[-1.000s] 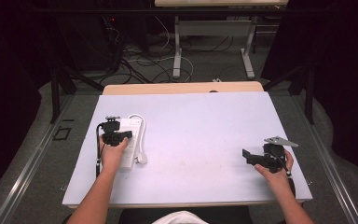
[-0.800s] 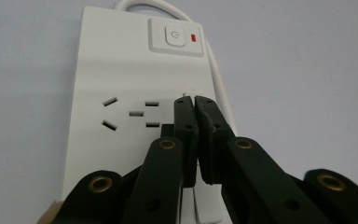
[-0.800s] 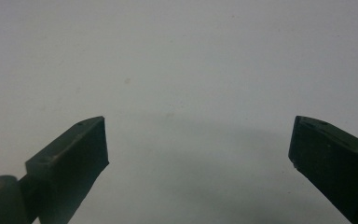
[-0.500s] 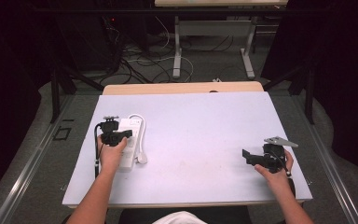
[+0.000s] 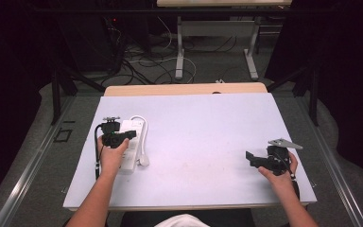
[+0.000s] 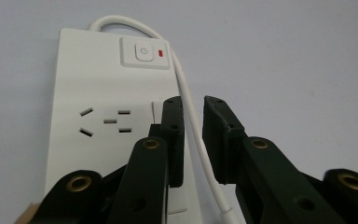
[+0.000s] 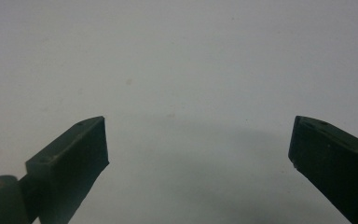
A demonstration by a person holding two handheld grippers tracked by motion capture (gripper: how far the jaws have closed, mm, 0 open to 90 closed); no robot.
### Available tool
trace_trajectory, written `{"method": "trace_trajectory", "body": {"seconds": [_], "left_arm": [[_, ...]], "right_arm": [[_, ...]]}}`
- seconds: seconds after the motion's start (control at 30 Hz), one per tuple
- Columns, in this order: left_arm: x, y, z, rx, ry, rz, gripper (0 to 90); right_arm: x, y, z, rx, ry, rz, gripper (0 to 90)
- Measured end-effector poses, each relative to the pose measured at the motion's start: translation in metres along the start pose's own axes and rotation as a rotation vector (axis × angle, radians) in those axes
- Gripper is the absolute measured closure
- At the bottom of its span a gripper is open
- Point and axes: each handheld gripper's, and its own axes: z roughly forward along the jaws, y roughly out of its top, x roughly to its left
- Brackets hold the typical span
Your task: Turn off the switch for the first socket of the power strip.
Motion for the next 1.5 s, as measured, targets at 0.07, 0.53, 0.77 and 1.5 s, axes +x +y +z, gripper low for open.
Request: {"method": "trace_trajectory", "body": {"seconds": [0.07,0.53,0.77,1.5], "left_arm": [[-0.002,0.000,-0.001,-0.017,-0.002,0.003,76.5],[-0.012,0.009,-0.021,-0.022,-0.047,0.041,64.2],[-0.016,0.012,-0.029,-0.036,-0.049,0.052,57.8],[-0.020,0.010,-0.060,-0.134,-0.051,0.142,31.7]], "right_arm": [[0.000,0.000,0.000,-0.001,-0.001,-0.002,4.1],[0.000,0.000,-0.001,0.001,-0.004,0.011,4.1],[0.000,0.000,-0.001,0.001,-0.008,0.011,4.1],[-0.001,-0.001,-0.003,-0.007,-0.010,-0.002,4.1]]}}
